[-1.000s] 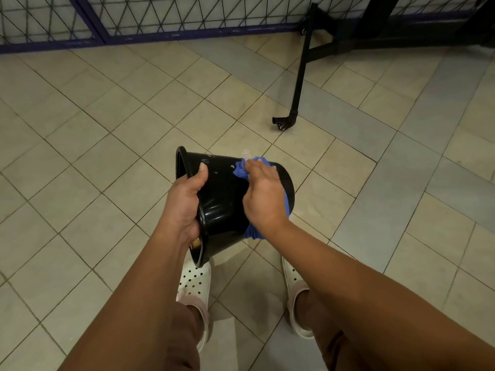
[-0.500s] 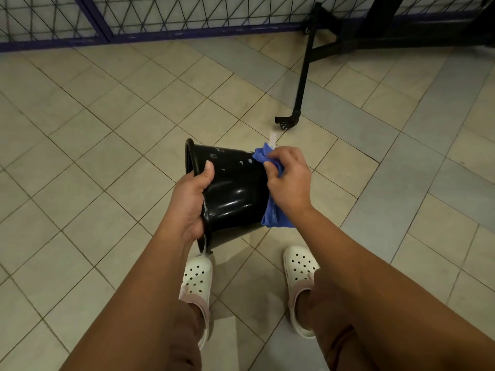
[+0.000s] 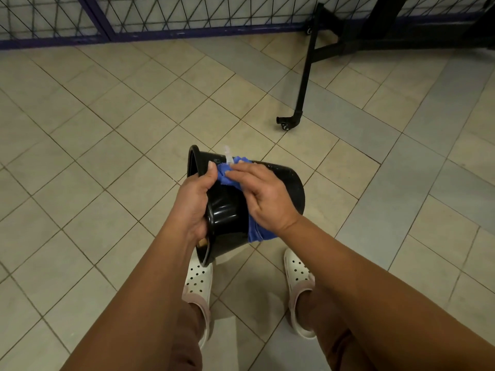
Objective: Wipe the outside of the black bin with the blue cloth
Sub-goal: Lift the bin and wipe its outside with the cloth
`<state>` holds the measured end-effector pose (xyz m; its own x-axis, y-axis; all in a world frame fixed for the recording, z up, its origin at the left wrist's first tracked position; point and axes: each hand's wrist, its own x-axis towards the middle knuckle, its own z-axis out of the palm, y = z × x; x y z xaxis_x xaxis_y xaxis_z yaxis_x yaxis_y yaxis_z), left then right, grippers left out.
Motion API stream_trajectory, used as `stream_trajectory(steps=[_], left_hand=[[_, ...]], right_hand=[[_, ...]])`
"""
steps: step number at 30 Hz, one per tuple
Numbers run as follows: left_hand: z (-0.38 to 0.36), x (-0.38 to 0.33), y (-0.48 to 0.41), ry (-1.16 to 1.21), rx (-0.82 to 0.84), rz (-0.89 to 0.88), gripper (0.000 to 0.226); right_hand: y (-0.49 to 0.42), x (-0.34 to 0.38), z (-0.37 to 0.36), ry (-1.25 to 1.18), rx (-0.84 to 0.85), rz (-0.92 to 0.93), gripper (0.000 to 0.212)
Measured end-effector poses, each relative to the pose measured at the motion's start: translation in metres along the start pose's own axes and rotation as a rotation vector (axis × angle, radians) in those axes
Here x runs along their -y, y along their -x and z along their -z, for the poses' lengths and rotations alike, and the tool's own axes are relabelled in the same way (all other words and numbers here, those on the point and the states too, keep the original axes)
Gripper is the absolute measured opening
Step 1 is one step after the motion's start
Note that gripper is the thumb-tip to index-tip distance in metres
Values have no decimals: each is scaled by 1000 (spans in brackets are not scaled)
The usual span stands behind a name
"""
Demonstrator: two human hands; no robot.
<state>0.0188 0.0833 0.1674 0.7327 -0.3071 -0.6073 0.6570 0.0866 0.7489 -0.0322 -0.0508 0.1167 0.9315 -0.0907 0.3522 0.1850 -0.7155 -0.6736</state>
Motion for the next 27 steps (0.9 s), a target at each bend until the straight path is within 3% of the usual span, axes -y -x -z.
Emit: stream_trajectory(steps=[7, 15, 18, 22, 27], left_hand=[[-2, 3, 2, -88, -37, -90, 38], [-1, 1, -1, -2, -30, -52, 41], [-5, 3, 0, -20, -14, -68, 41], [-6, 6, 0, -13, -53, -65, 37], [-5, 4, -5, 53, -93, -56, 34]], right_hand=[[-5, -18, 11, 107, -17, -441, 37], [-8, 2, 5, 17, -2, -175, 43], [-12, -12, 12, 117, -14, -257, 40], [-10, -20, 13, 281, 93, -415, 40], [-9, -8, 9, 390, -73, -393, 41]])
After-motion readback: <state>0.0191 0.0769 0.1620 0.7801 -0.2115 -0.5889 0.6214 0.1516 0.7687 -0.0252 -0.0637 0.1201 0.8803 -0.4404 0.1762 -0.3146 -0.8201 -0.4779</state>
